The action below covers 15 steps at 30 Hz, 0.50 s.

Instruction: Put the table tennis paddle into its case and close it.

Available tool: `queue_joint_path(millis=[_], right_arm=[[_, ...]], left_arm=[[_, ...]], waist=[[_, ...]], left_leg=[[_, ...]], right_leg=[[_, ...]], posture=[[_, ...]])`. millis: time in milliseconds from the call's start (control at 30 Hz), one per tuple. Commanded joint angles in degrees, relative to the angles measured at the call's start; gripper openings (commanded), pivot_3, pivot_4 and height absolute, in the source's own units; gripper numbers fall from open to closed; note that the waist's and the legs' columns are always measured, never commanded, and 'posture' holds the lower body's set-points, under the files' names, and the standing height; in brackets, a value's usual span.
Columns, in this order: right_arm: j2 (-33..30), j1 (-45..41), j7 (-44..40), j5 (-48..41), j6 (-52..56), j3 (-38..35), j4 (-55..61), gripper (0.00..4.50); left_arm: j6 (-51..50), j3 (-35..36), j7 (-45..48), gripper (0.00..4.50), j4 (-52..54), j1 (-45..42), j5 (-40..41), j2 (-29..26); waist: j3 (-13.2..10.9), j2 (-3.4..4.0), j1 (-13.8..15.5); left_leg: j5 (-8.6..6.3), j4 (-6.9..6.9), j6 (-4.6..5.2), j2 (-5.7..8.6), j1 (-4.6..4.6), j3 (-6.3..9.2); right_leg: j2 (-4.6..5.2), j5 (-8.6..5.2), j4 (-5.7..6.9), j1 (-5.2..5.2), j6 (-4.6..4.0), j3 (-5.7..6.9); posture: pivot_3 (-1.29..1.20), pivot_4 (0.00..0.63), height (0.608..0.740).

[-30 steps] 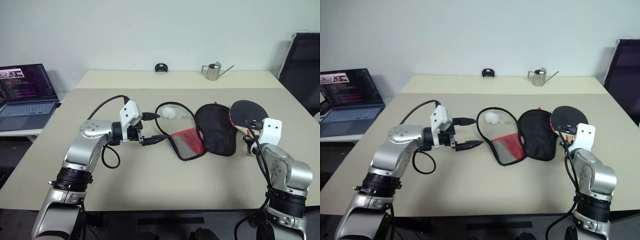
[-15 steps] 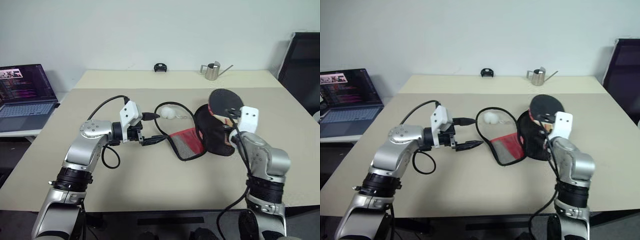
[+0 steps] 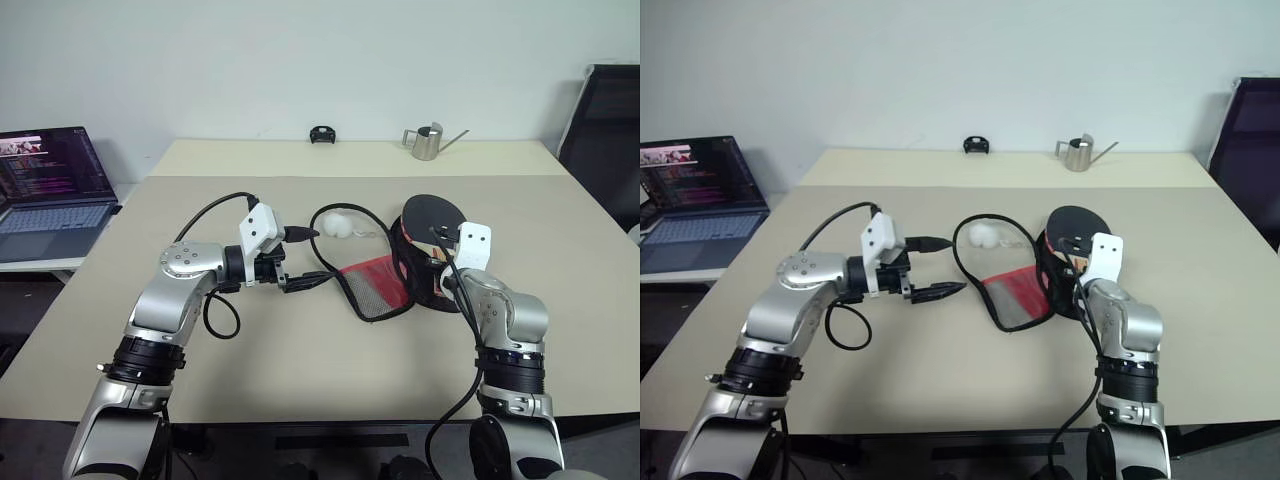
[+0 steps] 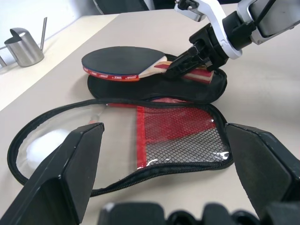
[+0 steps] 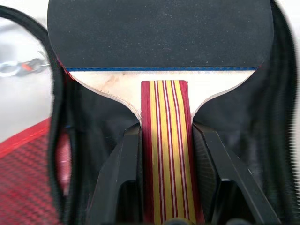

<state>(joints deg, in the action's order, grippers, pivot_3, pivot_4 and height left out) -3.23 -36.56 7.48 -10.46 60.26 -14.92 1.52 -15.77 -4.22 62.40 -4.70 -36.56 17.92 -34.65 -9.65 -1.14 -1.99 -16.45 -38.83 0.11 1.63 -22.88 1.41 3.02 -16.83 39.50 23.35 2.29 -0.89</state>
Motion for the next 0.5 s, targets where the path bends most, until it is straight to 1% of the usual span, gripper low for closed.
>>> queue_joint_path(millis=[33, 233, 367, 500], right_arm=[[-0.6, -0.1, -1.0, 0.1, -1.4, 1.7, 1.9, 1.07], [-0.5, 0.5, -1.3, 0.2, 0.8, 2.1, 2.9, 1.07], [0.6, 0.4, 0.3, 0.1, 1.5, 0.5, 2.5, 1.07], [0.2, 0.7, 0.6, 0.1, 1.8, 0.2, 2.7, 1.07]], left_arm=[[0.6, 1.5, -0.3, 4.50, 2.1, -0.2, 0.6, -0.5], [0.8, 1.3, -0.4, 4.50, 1.8, -0.4, 0.6, -0.3], [0.8, 1.3, -0.4, 4.50, 1.8, -0.3, 0.6, -0.3], [0.7, 1.3, -0.4, 4.50, 1.9, -0.3, 0.6, -0.3]], waist=[[0.0, 0.00, -0.1], [0.0, 0.00, 0.0], [0.0, 0.00, 0.0], [0.0, 0.00, 0.1]], left_leg=[[0.00, 0.00, 0.00, 0.00, 0.00, 0.00], [0.00, 0.00, 0.00, 0.00, 0.00, 0.00], [0.00, 0.00, 0.00, 0.00, 0.00, 0.00], [0.00, 0.00, 0.00, 0.00, 0.00, 0.00]], right_leg=[[0.00, 0.00, 0.01, 0.01, 0.00, 0.00], [0.00, 0.00, 0.01, 0.01, 0.00, 0.00], [0.00, 0.00, 0.01, 0.01, 0.00, 0.00], [0.00, 0.00, 0.00, 0.01, 0.00, 0.01]], posture=[[0.00, 0.150, 0.740], [0.00, 0.150, 0.740], [0.00, 0.150, 0.740], [0.00, 0.150, 0.740]])
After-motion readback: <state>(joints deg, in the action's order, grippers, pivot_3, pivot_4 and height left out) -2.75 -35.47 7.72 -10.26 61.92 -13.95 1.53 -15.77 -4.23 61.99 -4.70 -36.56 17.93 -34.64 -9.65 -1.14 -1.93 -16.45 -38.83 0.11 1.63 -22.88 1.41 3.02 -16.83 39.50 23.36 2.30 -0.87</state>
